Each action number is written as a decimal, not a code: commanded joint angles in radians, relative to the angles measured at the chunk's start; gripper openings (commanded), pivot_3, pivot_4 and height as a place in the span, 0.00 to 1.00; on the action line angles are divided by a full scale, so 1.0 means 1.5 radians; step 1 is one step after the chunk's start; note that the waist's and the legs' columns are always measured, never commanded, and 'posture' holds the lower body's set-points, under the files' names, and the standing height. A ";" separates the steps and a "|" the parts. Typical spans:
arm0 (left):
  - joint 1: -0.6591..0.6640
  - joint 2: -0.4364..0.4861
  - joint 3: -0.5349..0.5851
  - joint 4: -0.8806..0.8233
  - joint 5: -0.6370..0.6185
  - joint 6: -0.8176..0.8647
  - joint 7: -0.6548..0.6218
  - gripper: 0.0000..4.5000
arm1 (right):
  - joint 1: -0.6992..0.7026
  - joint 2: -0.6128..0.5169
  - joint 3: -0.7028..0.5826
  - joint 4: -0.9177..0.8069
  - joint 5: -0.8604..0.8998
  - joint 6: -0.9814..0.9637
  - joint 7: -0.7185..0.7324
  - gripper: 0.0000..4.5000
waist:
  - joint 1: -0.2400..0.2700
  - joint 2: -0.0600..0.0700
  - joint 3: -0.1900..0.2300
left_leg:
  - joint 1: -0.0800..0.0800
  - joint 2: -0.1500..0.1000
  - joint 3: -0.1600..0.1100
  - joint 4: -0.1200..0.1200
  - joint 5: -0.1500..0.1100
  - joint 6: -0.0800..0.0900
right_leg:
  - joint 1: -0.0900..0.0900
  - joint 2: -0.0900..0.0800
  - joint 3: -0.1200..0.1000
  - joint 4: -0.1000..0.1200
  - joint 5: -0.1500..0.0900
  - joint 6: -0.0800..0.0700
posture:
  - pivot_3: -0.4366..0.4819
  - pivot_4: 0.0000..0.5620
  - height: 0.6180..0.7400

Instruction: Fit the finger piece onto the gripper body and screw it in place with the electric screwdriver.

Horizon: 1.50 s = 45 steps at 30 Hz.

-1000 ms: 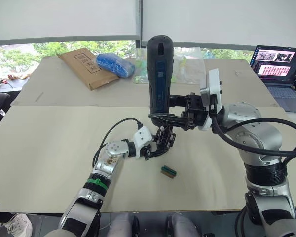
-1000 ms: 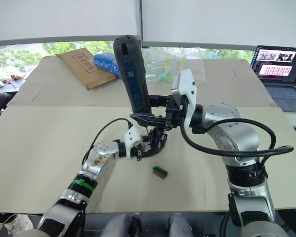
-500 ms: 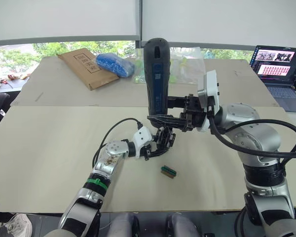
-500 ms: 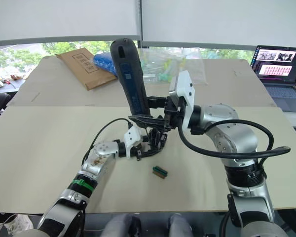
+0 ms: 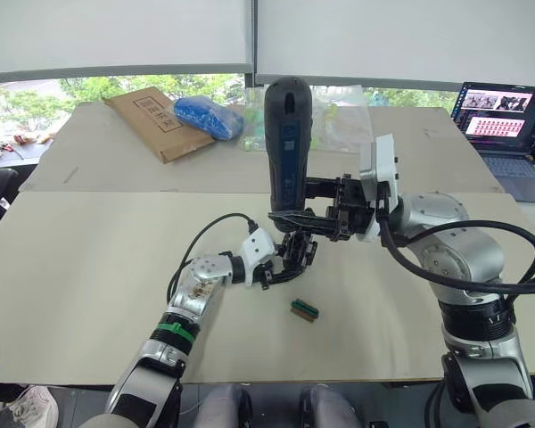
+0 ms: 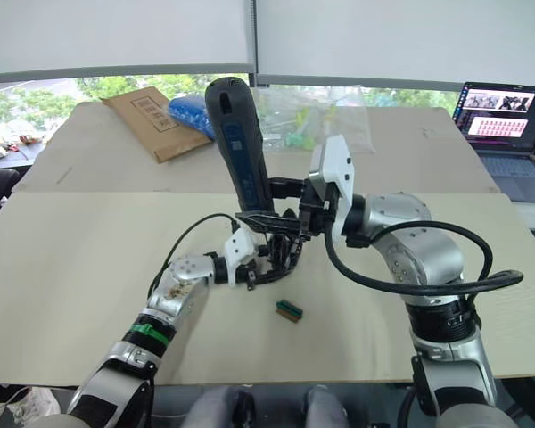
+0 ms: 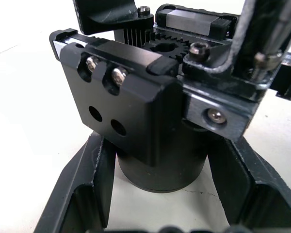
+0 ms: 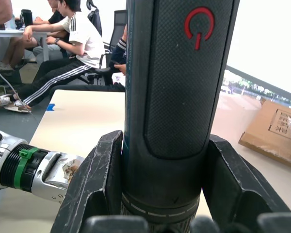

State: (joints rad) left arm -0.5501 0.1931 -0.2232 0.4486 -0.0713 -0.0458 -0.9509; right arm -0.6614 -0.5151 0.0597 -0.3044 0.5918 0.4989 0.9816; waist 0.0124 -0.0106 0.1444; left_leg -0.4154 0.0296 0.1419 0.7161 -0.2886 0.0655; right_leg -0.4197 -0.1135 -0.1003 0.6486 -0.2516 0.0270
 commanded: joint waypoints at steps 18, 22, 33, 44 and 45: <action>-0.029 0.010 0.008 0.006 -0.007 -0.012 0.000 0.51 | -0.011 -0.065 0.127 0.080 -0.077 0.089 0.005 0.42 | -0.001 0.000 -0.001 | 0.010 0.001 -0.001 -0.002 0.000 0.000 | 0.010 0.000 0.000 -0.002 0.000 0.000 | 0.48 0.27 1.00; -0.024 0.008 0.006 0.002 -0.007 -0.012 0.002 0.51 | -0.010 -0.074 0.133 0.091 -0.079 0.090 0.005 0.42 | 0.000 -0.001 -0.002 | 0.010 0.001 -0.001 -0.002 0.000 0.000 | 0.010 0.000 0.000 -0.002 0.000 0.000 | 0.48 0.27 1.00; -0.025 0.010 0.004 0.002 -0.008 -0.014 0.001 0.51 | 0.025 -0.087 0.121 0.088 -0.075 0.080 -0.002 0.42 | -0.001 -0.004 -0.007 | 0.011 0.001 -0.001 -0.002 -0.001 0.001 | 0.011 -0.001 0.000 -0.002 0.000 0.000 | 0.48 0.27 1.00; -0.024 0.009 0.003 0.002 -0.008 -0.015 -0.001 0.51 | 0.044 -0.085 0.111 0.080 -0.078 0.076 -0.005 0.42 | -0.001 -0.003 -0.010 | 0.011 0.002 -0.001 -0.003 -0.001 0.001 | 0.011 -0.001 0.000 -0.005 0.000 0.000 | 0.48 0.27 1.00; -0.023 0.009 0.003 0.001 -0.008 -0.015 0.000 0.51 | 0.045 -0.086 0.110 0.080 -0.078 0.074 -0.004 0.42 | -0.001 -0.004 -0.010 | 0.011 0.002 -0.001 -0.003 -0.001 0.001 | 0.011 -0.001 0.000 -0.005 0.000 0.000 | 0.48 0.27 1.00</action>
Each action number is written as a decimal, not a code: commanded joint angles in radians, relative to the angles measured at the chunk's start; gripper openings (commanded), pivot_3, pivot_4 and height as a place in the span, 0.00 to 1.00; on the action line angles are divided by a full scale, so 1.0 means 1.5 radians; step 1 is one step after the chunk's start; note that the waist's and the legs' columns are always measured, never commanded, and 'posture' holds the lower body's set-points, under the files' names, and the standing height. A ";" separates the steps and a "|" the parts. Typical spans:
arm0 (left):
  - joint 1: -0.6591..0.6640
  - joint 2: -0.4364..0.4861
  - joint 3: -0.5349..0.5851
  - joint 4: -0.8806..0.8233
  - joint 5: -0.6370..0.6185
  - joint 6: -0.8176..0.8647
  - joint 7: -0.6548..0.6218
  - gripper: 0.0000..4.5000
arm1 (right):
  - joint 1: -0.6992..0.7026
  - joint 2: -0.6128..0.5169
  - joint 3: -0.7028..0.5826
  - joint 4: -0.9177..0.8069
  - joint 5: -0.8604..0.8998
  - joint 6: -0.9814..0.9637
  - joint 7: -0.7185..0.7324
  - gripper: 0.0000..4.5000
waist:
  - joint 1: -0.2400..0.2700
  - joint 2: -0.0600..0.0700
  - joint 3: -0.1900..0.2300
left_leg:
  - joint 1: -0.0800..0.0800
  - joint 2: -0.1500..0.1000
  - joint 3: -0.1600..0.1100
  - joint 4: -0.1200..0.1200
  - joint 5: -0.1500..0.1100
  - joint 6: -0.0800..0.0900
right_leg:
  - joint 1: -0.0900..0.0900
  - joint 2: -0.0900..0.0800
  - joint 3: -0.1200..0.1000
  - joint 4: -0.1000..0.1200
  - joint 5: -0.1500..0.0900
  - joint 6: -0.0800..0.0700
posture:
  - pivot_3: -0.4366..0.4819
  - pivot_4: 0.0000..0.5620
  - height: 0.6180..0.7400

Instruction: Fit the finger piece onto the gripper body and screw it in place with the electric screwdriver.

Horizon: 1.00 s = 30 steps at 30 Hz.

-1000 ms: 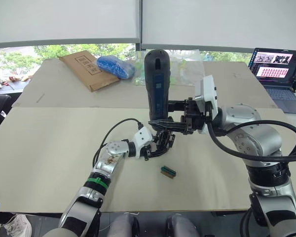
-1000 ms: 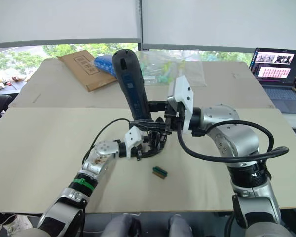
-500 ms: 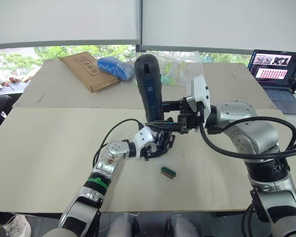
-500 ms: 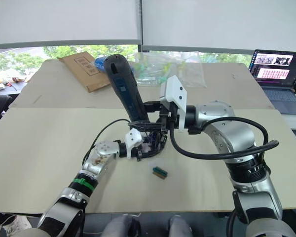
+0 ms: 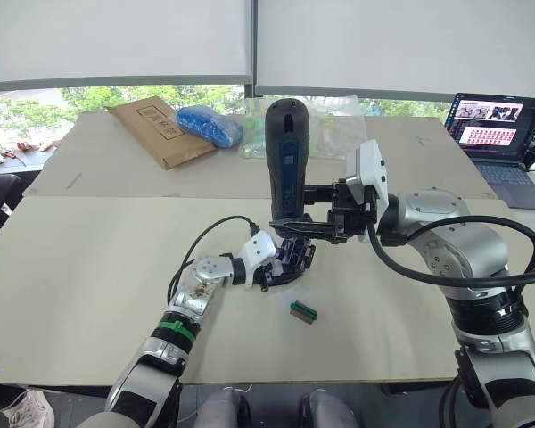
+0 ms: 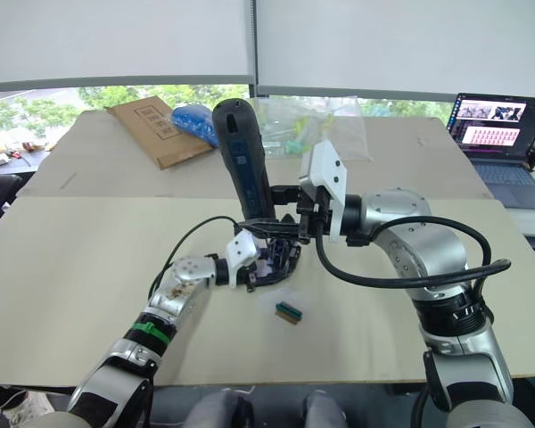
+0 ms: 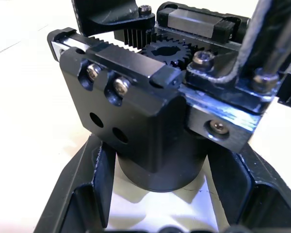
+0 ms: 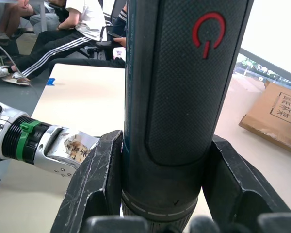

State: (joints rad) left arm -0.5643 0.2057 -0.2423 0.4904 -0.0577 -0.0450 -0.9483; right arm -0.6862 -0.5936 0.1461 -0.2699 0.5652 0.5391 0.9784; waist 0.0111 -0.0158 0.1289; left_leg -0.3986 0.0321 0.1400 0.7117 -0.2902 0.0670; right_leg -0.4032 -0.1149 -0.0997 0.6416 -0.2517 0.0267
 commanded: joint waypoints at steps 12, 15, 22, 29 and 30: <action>-0.021 -0.002 0.017 -0.015 -0.018 -0.015 0.000 0.51 | 0.011 -0.012 -0.051 -0.003 0.034 0.034 -0.005 0.42 | 0.000 0.000 0.000 | -0.001 0.000 0.000 0.000 0.000 0.000 | -0.001 0.000 0.000 0.000 0.000 0.000 | 0.48 0.27 1.00; -0.019 -0.002 0.016 -0.015 -0.018 -0.013 0.000 0.51 | -0.015 0.011 -0.085 -0.038 0.075 0.017 -0.009 0.42 | 0.000 0.001 0.000 | -0.002 0.000 0.000 0.000 0.000 0.000 | -0.002 0.000 0.000 0.000 0.000 0.000 | 0.48 0.27 1.00; -0.013 -0.001 0.010 -0.020 -0.022 0.013 -0.004 0.51 | -0.083 0.019 -0.167 -0.067 0.247 0.096 -0.015 0.42 | 0.002 0.001 0.001 | -0.011 -0.001 0.001 0.002 0.000 0.000 | -0.011 0.000 -0.001 0.004 0.000 0.000 | 0.48 0.27 1.00; 0.009 0.018 0.022 -0.073 -0.044 0.086 -0.011 0.73 | -0.019 -0.084 -0.209 -0.092 0.396 0.264 -0.038 0.42 | 0.000 0.001 0.001 | -0.011 0.000 0.001 0.002 0.000 0.001 | -0.010 0.000 -0.001 0.004 0.000 0.000 | 0.48 0.27 1.00; 0.016 0.028 0.027 -0.095 -0.056 0.108 -0.020 0.81 | 0.000 -0.112 -0.216 -0.091 0.406 0.285 -0.035 0.42 | 0.000 0.001 0.001 | -0.011 0.000 0.001 0.002 0.000 0.001 | -0.010 0.000 0.000 0.004 0.000 0.000 | 0.48 0.27 1.00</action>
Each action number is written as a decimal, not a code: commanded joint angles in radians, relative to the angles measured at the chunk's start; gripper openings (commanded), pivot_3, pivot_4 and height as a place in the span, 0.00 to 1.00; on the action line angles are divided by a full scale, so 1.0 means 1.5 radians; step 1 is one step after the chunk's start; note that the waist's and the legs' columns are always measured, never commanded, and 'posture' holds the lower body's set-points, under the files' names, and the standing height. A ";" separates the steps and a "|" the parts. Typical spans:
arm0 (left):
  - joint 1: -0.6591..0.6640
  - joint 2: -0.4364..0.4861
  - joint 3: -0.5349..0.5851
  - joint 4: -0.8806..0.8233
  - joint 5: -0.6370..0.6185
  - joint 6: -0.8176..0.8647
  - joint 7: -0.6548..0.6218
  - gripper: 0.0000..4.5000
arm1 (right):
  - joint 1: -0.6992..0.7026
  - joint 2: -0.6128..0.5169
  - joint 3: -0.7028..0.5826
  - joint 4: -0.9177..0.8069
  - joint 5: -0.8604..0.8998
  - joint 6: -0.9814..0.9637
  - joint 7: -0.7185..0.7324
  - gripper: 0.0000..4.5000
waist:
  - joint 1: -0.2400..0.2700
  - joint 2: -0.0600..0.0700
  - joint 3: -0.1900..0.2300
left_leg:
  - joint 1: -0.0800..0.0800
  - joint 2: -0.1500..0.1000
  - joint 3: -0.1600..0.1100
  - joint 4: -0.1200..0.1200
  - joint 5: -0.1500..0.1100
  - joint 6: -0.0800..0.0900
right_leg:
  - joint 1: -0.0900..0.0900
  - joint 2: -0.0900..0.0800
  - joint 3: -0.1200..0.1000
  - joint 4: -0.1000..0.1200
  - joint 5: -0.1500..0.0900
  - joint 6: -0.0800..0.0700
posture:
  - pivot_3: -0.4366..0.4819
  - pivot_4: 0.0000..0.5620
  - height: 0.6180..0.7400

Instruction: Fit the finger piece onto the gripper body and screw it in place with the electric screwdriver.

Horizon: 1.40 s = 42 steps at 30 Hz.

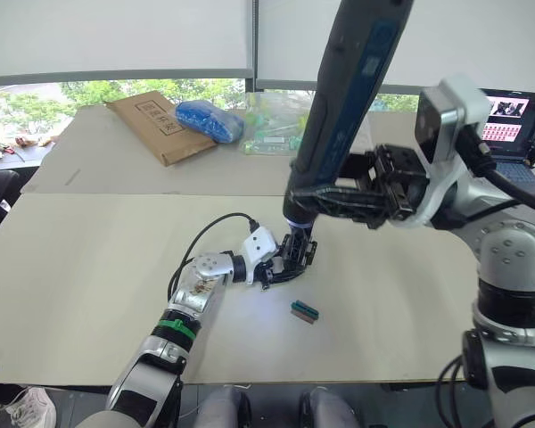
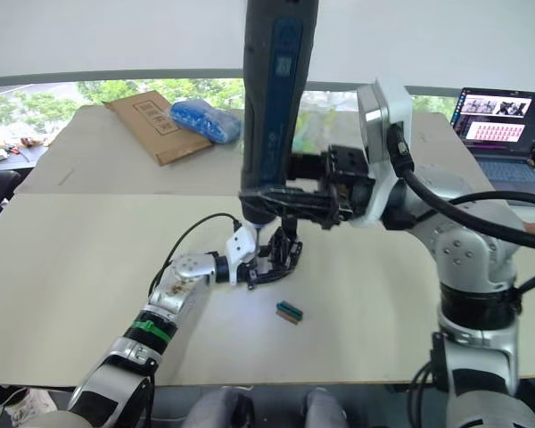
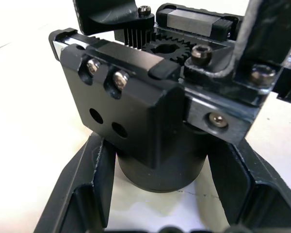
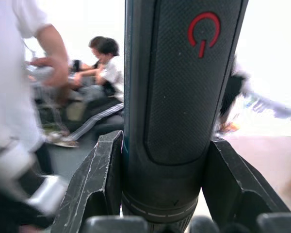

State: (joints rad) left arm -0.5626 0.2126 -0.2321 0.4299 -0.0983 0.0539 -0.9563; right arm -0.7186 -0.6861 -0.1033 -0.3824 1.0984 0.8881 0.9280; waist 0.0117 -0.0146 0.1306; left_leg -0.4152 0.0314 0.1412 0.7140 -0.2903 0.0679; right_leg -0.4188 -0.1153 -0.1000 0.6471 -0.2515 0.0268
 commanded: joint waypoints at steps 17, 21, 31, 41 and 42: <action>0.212 0.383 0.147 -0.419 -0.215 0.299 -0.180 0.99 | 0.024 -0.275 0.191 0.388 -0.221 0.243 0.012 0.42 | -0.004 0.002 0.002 | 0.000 0.000 0.001 -0.001 0.000 0.000 | -0.002 -0.001 0.003 -0.003 0.000 0.000 | 0.48 0.27 1.00; 0.220 0.393 0.184 -0.445 -0.240 0.318 -0.154 1.00 | 0.012 -0.265 0.261 0.464 -0.328 0.138 0.091 0.79 | -0.001 0.003 0.003 | 0.000 0.000 0.002 -0.001 0.000 0.000 | -0.002 -0.001 0.003 -0.004 0.000 0.000 | 0.48 0.27 1.00; 0.376 0.467 0.406 -0.545 -0.379 0.475 -0.129 1.00 | 0.138 -0.312 0.089 0.585 -0.425 -0.384 0.305 1.00 | -0.003 0.004 0.003 | 0.001 0.000 0.002 -0.001 0.000 0.000 | -0.002 -0.001 0.003 -0.003 -0.001 0.001 | 0.48 0.27 1.00; 0.476 0.524 0.502 -0.468 -0.326 0.368 -0.169 1.00 | 0.157 -0.364 -0.019 0.784 -0.492 -0.579 0.391 1.00 | -0.004 0.007 0.005 | 0.012 0.001 0.002 -0.002 -0.001 -0.002 | 0.009 0.000 0.003 -0.004 -0.002 0.000 | 0.48 0.27 1.00; 0.467 0.523 0.496 -0.464 -0.324 0.360 -0.166 1.00 | 0.154 -0.361 -0.022 0.799 -0.498 -0.585 0.387 1.00 | -0.005 0.007 0.006 | 0.012 0.001 0.002 -0.002 -0.001 -0.003 | 0.009 -0.001 0.003 -0.004 -0.002 0.000 | 0.48 0.27 1.00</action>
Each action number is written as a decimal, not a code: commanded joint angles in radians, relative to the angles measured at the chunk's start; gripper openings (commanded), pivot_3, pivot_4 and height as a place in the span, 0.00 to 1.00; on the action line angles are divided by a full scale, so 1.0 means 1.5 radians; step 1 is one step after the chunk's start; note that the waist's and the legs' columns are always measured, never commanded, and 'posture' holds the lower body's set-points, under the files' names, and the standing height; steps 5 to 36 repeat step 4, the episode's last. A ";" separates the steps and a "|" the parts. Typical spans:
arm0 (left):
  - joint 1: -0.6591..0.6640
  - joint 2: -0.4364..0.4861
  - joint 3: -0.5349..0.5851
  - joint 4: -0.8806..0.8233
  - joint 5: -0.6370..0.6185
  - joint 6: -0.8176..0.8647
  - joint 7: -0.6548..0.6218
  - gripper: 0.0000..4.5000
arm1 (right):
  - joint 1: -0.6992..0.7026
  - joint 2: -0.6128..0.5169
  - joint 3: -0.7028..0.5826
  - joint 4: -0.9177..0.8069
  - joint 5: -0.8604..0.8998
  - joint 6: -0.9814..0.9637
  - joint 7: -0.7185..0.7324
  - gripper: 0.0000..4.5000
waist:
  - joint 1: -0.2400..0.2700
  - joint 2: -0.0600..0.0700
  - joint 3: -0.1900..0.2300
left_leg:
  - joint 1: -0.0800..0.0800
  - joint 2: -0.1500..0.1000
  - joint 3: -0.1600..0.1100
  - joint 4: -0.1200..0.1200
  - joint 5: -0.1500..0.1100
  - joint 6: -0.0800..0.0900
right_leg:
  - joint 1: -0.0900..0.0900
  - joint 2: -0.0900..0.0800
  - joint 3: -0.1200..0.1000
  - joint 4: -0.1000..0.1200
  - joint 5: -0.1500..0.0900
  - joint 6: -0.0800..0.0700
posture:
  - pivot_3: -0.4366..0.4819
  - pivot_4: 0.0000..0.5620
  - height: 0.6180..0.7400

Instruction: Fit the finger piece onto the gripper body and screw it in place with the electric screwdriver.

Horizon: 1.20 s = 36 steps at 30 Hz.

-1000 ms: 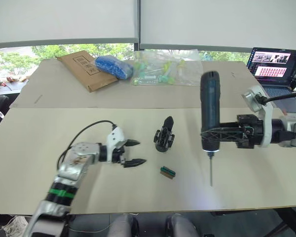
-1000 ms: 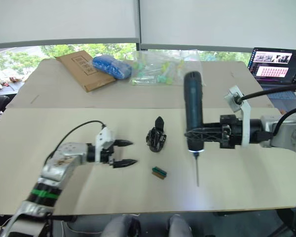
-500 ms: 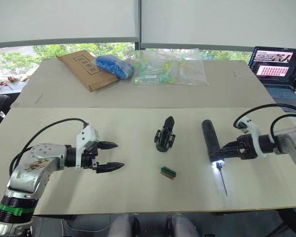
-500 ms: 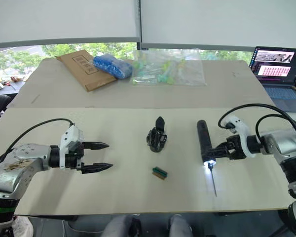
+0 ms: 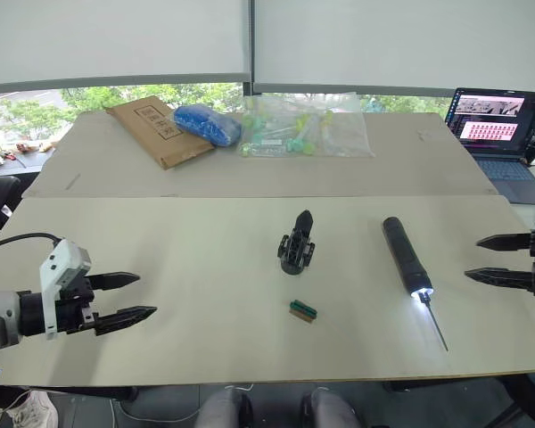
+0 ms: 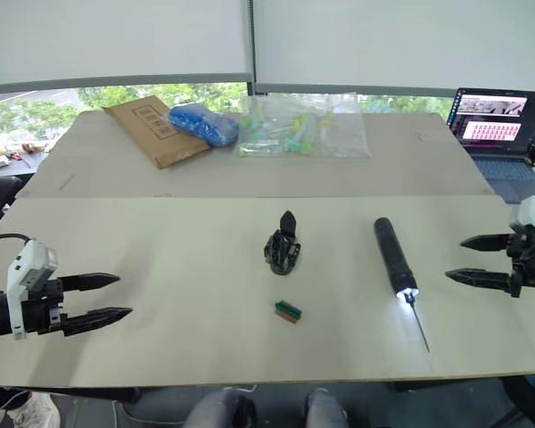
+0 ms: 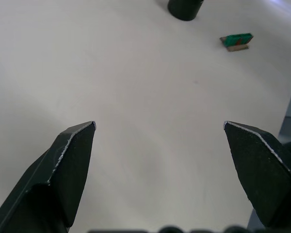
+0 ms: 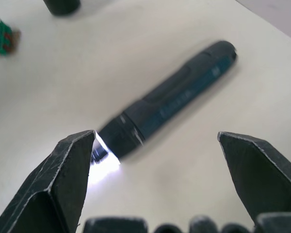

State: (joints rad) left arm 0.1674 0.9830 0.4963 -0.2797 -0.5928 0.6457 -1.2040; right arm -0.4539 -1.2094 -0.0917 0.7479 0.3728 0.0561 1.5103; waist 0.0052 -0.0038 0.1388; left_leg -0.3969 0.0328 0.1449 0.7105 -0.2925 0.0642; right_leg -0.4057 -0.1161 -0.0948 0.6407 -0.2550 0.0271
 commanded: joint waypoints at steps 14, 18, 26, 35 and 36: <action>-0.051 0.002 -0.010 0.012 0.001 -0.041 0.011 1.00 | -0.023 0.001 -0.036 0.060 -0.023 -0.042 -0.002 1.00 | -0.004 0.001 0.001 | 0.000 0.001 0.000 -0.001 0.000 -0.001 | -0.001 0.000 0.000 0.001 -0.001 -0.001 | 0.48 0.27 1.00; -0.051 0.002 -0.010 0.012 0.001 -0.041 0.011 1.00 | -0.023 0.001 -0.036 0.060 -0.023 -0.042 -0.002 1.00 | -0.004 0.001 0.001 | 0.000 0.001 0.000 -0.001 0.000 -0.001 | -0.001 0.000 0.000 0.001 -0.001 -0.001 | 0.48 0.27 1.00; -0.051 0.002 -0.010 0.012 0.001 -0.041 0.011 1.00 | -0.023 0.001 -0.036 0.060 -0.023 -0.042 -0.002 1.00 | -0.004 0.001 0.001 | 0.000 0.001 0.000 -0.001 0.000 -0.001 | -0.001 0.000 0.000 0.001 -0.001 -0.001 | 0.48 0.27 1.00; -0.051 0.002 -0.010 0.012 0.001 -0.041 0.011 1.00 | -0.023 0.001 -0.036 0.060 -0.023 -0.042 -0.002 1.00 | -0.004 0.001 0.001 | 0.000 0.001 0.000 -0.001 0.000 -0.001 | -0.001 0.000 0.000 0.001 -0.001 -0.001 | 0.48 0.27 1.00; -0.051 0.002 -0.010 0.012 0.001 -0.041 0.011 1.00 | -0.023 0.001 -0.036 0.060 -0.023 -0.042 -0.002 1.00 | -0.004 0.001 0.001 | 0.000 0.001 0.000 -0.001 0.000 -0.001 | -0.001 0.000 0.000 0.001 -0.001 -0.001 | 0.48 0.27 1.00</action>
